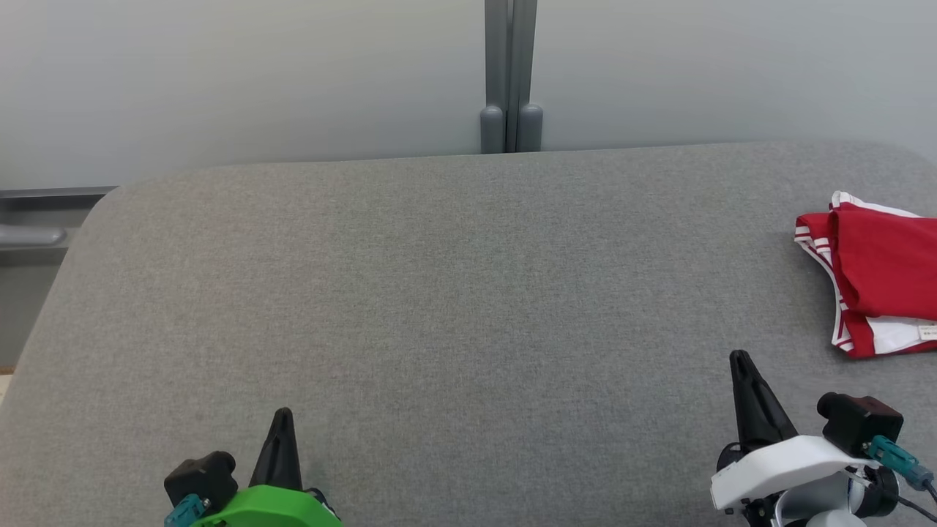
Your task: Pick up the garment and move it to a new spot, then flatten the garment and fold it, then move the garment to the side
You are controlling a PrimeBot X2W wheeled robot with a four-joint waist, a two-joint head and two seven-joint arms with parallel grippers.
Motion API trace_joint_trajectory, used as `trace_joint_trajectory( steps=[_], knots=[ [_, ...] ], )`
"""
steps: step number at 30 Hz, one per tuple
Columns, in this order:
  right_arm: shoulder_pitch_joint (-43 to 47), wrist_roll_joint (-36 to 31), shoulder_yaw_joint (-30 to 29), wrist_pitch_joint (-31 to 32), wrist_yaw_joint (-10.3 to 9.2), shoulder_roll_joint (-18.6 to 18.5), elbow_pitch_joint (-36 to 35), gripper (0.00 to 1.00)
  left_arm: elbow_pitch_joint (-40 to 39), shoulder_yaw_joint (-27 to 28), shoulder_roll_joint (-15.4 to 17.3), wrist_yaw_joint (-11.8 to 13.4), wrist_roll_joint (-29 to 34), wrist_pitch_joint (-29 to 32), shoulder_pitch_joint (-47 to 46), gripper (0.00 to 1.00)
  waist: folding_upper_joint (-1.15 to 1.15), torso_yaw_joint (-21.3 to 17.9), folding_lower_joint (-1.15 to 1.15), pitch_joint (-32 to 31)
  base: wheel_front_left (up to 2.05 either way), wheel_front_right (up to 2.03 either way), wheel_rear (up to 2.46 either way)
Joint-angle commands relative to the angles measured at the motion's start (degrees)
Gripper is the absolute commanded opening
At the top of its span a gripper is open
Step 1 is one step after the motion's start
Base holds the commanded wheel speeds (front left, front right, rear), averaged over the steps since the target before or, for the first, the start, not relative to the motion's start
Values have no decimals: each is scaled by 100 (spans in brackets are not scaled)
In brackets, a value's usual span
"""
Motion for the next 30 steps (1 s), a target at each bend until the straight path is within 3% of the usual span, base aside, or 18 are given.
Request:
trace_joint_trajectory(
  steps=[1,30],
  knots=[
    [-162,293,-39,44,-1,-30,-56,0,-108,97,2,-57,-248,66,-140,0,0,-5,0,2,0,0,0],
    [-425,2829,-235,551,-3,-66,128,0,-269,695,-8,-422,-2461,714,-351,0,0,-86,0,42,0,0,0]
  ],
)
